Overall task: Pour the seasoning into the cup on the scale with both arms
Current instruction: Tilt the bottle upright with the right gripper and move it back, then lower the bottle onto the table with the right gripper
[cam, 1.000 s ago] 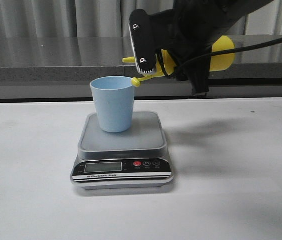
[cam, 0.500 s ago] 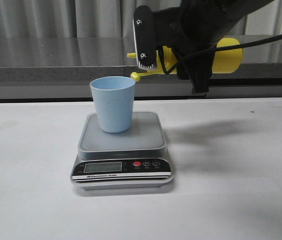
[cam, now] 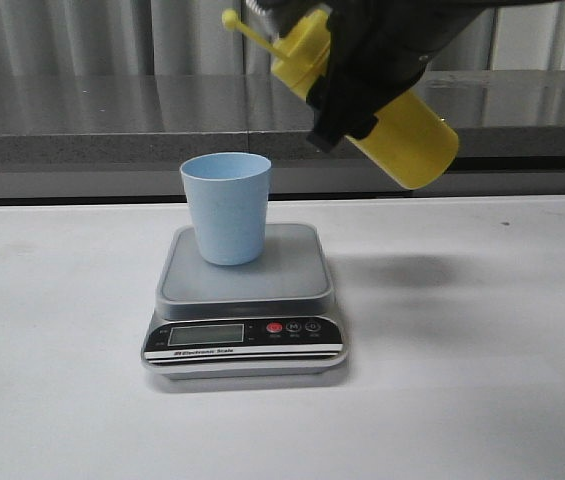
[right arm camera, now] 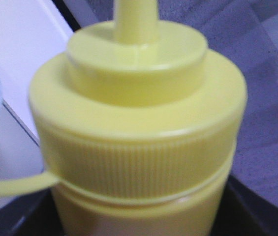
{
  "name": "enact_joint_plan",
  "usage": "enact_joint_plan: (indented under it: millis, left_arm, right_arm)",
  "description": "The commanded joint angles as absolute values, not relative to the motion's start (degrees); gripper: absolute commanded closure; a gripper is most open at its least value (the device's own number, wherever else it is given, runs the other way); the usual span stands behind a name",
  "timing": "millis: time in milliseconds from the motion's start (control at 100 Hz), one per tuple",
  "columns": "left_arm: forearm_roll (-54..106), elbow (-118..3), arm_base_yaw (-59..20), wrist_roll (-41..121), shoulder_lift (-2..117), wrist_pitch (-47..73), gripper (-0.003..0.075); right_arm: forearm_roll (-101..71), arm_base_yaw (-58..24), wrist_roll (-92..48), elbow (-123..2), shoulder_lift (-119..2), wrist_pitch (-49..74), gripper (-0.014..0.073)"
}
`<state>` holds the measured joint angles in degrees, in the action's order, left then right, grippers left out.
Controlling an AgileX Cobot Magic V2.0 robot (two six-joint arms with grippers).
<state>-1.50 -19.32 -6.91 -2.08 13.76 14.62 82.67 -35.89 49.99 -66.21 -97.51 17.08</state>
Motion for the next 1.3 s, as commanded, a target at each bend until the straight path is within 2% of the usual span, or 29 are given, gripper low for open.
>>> enact_joint_plan:
  millis: [0, 210, 400, 680, 1010, 1130, 1290]
  left_arm:
    - [-1.4, -20.9, -6.9, -2.2, 14.3, 9.9, 0.0740]
    - [-1.4, -20.9, -6.9, -2.2, 14.3, 9.9, 0.0740]
    - [-1.4, -20.9, -6.9, -2.2, 14.3, 9.9, 0.0740]
    - [-1.4, -20.9, -6.9, -2.2, 14.3, 9.9, 0.0740]
    - [-1.4, -20.9, -6.9, -2.2, 14.3, 9.9, 0.0740]
    - [-1.4, -20.9, -6.9, -2.2, 14.3, 9.9, 0.0740]
    - [-1.4, -20.9, -6.9, -2.2, 14.3, 9.9, 0.0740]
  right_arm:
    - [76.2, -34.7, 51.2, -68.1, -92.5, 14.6, 0.0402]
    - [57.2, -30.7, 50.3, -68.1, -89.4, 13.0, 0.0402]
    - [45.8, -26.8, 43.3, -67.3, -87.9, 9.2, 0.0402]
    - [31.1, -22.5, 29.9, -58.7, -86.1, -12.2, 0.0402]
    - [8.0, -20.0, 7.3, -43.7, -86.1, -40.1, 0.0402]
    - [5.2, -19.8, 4.8, -40.0, -87.2, -45.4, 0.0402]
    - [5.2, -19.8, 4.8, -39.3, -90.3, -46.5, 0.0402]
